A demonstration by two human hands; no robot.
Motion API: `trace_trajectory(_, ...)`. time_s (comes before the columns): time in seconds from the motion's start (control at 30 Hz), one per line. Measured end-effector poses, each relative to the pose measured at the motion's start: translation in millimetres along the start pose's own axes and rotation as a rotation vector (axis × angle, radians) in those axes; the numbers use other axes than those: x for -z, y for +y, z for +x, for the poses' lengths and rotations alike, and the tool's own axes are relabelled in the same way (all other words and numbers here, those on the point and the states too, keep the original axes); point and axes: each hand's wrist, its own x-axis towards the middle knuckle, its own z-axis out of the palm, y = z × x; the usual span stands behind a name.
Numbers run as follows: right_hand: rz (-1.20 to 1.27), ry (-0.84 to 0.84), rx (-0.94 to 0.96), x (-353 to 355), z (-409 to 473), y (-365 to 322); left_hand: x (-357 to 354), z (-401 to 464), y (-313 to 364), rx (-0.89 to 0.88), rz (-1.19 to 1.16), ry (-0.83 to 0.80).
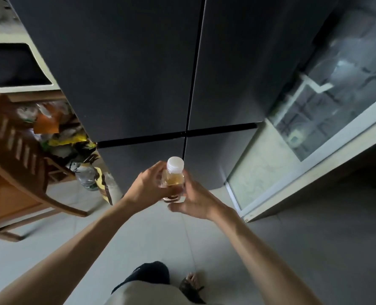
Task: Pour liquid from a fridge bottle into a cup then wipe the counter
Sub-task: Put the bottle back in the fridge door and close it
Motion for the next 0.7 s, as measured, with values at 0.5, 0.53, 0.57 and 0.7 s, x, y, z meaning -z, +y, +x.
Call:
trace_trajectory(0.5,-0.033,0.269,-0.236,134,56,62,-58,210,-34,0.594,-0.983,-0.043)
trace_trajectory(0.53,-0.049,0.274,-0.246,142,60,63,-61,226,-40,0.648,-1.062,0.03)
trace_trajectory(0.57,-0.063,0.284,-0.249,150,65,63,-63,241,-45,0.669,-1.11,0.08)
trace_trajectory(0.7,-0.06,0.343,-0.272,173,81,68,-66,282,-47,0.656,-1.188,0.166)
